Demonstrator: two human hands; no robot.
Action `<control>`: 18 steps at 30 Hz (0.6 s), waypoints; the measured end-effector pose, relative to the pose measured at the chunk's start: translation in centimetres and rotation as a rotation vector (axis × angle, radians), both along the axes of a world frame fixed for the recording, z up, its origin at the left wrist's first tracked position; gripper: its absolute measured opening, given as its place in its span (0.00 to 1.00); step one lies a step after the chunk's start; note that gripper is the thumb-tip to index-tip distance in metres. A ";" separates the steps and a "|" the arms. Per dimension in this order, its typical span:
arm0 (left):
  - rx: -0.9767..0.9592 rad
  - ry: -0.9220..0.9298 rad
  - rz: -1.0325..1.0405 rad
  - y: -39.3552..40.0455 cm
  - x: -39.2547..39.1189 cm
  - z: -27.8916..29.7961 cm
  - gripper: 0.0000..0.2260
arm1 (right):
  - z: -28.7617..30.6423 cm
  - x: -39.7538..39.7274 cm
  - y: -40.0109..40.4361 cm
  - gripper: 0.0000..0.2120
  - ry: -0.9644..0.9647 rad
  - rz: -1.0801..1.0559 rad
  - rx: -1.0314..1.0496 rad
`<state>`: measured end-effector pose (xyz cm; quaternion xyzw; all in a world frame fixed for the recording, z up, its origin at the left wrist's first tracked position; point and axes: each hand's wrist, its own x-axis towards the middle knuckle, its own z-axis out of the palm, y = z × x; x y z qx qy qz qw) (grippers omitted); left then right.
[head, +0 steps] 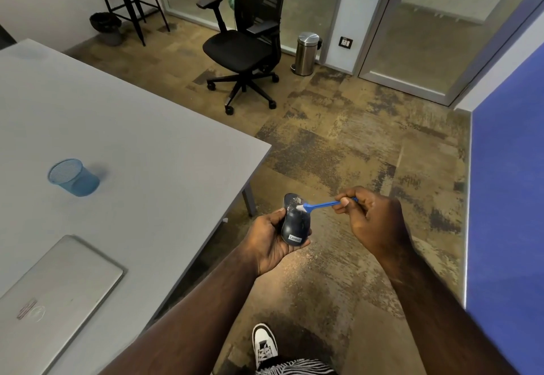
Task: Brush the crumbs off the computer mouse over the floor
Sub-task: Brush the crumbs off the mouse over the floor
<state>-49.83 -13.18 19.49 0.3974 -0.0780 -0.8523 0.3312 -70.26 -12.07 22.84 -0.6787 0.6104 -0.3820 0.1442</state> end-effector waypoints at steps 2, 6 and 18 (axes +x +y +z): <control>-0.005 -0.012 0.003 0.0 0.1 0.0 0.17 | 0.3 0.0 0.2 0.07 -0.044 0.032 -0.028; -0.050 -0.024 -0.024 0.1 -0.2 0.2 0.15 | 0.2 1.2 0.1 0.07 -0.031 0.045 -0.002; -0.024 -0.003 -0.021 0.1 -0.3 0.0 0.16 | -0.5 1.0 -1.3 0.07 -0.028 -0.178 0.133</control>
